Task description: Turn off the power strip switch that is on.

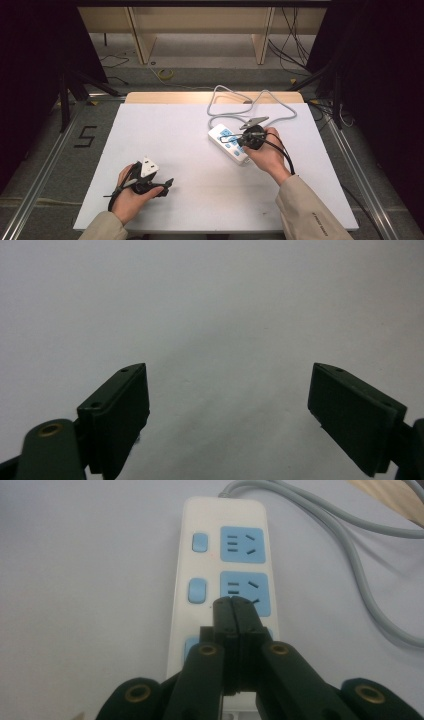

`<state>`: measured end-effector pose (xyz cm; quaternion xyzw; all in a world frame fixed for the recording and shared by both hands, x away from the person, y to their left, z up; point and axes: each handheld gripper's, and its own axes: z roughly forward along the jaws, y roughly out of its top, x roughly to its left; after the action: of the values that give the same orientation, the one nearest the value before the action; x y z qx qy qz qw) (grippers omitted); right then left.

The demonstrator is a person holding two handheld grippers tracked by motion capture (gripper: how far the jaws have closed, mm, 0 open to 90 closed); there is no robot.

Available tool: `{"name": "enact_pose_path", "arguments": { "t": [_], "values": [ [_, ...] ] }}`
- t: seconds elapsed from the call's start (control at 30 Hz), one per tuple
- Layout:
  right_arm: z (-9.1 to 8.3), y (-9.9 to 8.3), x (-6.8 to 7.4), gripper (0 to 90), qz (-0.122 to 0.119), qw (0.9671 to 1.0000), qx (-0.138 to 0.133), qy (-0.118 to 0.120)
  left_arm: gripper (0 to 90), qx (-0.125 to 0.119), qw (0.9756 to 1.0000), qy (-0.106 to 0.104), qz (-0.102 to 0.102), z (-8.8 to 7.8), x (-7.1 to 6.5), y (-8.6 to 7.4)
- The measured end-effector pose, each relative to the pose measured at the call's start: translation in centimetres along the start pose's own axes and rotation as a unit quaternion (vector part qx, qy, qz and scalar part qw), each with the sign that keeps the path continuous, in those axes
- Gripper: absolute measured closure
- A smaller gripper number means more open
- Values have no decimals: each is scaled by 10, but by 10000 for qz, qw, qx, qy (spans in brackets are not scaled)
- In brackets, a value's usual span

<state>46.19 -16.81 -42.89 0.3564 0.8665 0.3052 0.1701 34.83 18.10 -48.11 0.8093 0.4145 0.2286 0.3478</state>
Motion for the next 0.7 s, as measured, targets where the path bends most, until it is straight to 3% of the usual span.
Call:
{"name": "enact_pose_path", "arguments": {
  "t": [0.7],
  "values": [
    [9, 15, 0, 900, -51, 10000, 44, 16, 165, 12, 10000, -6, 0, 0, 0, 0]
  ]
}}
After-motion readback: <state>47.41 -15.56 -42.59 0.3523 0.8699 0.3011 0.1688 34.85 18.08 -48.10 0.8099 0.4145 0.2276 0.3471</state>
